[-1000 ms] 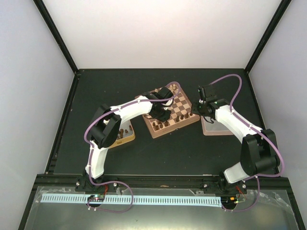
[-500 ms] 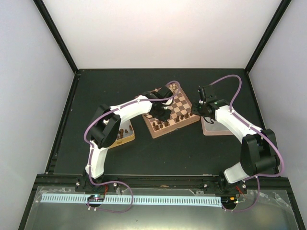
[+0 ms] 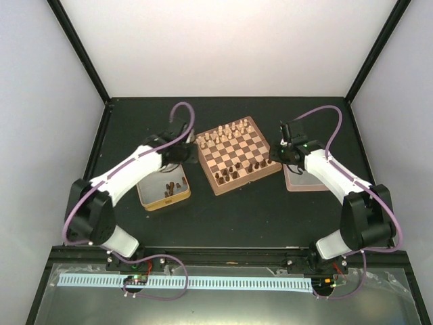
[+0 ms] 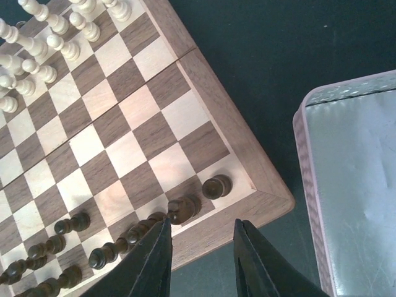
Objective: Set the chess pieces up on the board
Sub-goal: Pick up the chess piece from the storage box.
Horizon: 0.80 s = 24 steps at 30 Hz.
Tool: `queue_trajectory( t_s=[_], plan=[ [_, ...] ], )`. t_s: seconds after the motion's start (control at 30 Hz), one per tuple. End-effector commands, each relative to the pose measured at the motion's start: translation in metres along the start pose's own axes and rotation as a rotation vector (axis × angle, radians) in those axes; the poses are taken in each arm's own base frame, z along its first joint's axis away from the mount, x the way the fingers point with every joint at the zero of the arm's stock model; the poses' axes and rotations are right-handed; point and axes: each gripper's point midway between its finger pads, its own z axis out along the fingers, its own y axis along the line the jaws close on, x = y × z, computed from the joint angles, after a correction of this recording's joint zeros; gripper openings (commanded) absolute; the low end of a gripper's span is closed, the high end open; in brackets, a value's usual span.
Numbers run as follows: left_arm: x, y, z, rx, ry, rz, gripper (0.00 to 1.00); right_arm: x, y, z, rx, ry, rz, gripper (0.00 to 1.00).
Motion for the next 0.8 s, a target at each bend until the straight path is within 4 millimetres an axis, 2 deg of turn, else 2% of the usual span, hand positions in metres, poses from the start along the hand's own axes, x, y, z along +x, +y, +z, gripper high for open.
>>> queue_trajectory(
  t_s=[0.0,0.13,0.27,0.43,0.77],
  plan=[
    [0.029,0.069,-0.009,-0.120,-0.015,-0.218,0.49,-0.018,0.016,-0.012,-0.069,-0.043,0.006,0.28],
    [0.065,0.113,-0.009,-0.207,0.027,-0.297,0.53,-0.021,0.023,-0.009,-0.089,-0.036,0.009,0.28],
    [0.090,0.144,0.003,-0.302,0.095,-0.315,0.52,-0.020,0.027,-0.004,-0.095,-0.023,0.009,0.28],
    [0.103,0.148,0.023,-0.309,0.177,-0.297,0.39,-0.018,0.026,-0.003,-0.083,-0.016,0.008,0.28],
    [0.109,0.150,0.038,-0.293,0.226,-0.293,0.18,-0.015,0.023,-0.002,-0.072,-0.010,0.008,0.27]
  ],
)
